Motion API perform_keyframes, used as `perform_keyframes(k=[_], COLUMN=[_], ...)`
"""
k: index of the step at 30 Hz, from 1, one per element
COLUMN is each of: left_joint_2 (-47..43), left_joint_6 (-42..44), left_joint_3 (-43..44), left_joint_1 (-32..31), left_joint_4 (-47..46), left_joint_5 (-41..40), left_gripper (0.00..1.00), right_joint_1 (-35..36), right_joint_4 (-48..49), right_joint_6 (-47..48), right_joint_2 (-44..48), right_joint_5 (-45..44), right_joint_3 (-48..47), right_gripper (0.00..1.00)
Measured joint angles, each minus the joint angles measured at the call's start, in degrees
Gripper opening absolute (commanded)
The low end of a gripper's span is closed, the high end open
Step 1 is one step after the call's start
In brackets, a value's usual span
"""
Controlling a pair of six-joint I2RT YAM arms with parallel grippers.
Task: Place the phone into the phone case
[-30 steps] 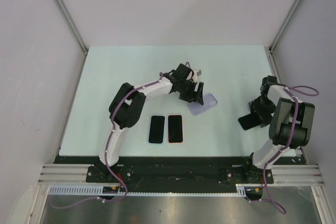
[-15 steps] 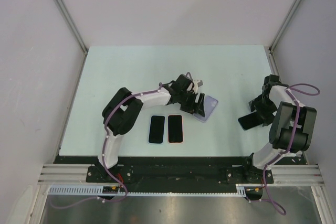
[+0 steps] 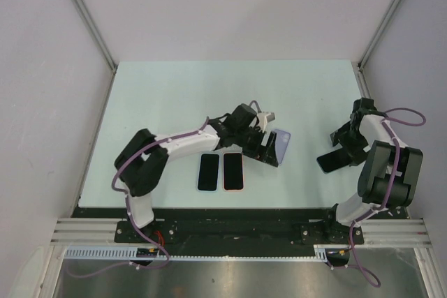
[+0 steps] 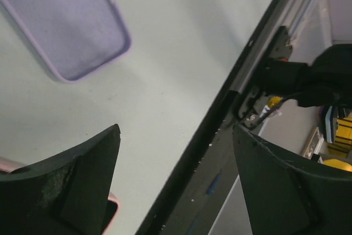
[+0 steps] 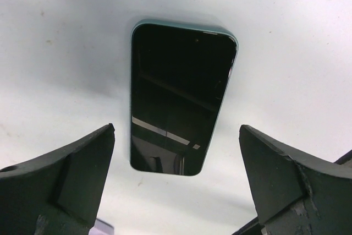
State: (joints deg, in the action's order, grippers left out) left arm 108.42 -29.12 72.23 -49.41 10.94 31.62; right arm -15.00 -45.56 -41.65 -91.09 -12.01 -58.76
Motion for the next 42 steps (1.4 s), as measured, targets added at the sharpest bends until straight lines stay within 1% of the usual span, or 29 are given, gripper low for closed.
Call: perform_keyframes(k=[4, 8, 12, 17, 23, 30, 38, 39, 41, 42], left_joint_2=[-7.63, -15.93, -23.1, -29.59, -30.23, -30.64, -30.64, -30.67, -30.73, -30.86], left_joint_6=[4.42, 9.07, 12.87, 14.64, 15.85, 16.22, 16.28, 16.31, 16.31, 16.31], left_joint_3=[5.57, 8.15, 6.86, 0.35, -0.87, -0.94, -0.94, -0.94, -0.96, -1.01], left_joint_1=[0.09, 0.31, 0.31, 0.31, 0.31, 0.35, 0.35, 0.46, 0.66, 0.94], left_joint_4=[8.31, 15.41, 21.49, 24.48, 26.27, 26.56, 26.95, 26.95, 26.95, 26.95], left_joint_5=[-3.19, -8.13, -15.23, -23.93, -30.01, -31.67, -33.55, -34.34, -34.49, -34.4], left_gripper=[0.96, 1.0, 1.0, 1.0, 1.0, 1.0, 1.0, 1.0, 1.0, 1.0], right_joint_1=[0.0, 0.0, 0.07, 0.22, 0.28, 0.59, 0.83, 1.07, 1.25, 1.33], right_joint_4=[-0.02, -1.2, -3.61, -5.01, -4.28, -3.54, -2.08, -0.52, 0.24, 0.5], right_joint_6=[0.33, -0.9, -2.36, -3.85, -5.51, -7.5, -8.07, -8.17, -8.46, -8.83], right_joint_2=[1.97, 2.38, 2.38, 2.38, 0.7, -2.36, -4.24, -4.39, -4.55, -4.66], right_joint_5=[1.16, 1.6, 1.73, 0.48, 0.46, -0.52, -1.09, -1.16, -1.22, -1.25], right_joint_3=[0.0, 0.0, 0.0, 0.0, 0.0, 0.02, 0.02, 0.55, 0.94, 1.25], right_gripper=[1.0, 1.0, 1.0, 1.0, 1.0, 1.0, 0.96, 0.96, 0.97, 0.99])
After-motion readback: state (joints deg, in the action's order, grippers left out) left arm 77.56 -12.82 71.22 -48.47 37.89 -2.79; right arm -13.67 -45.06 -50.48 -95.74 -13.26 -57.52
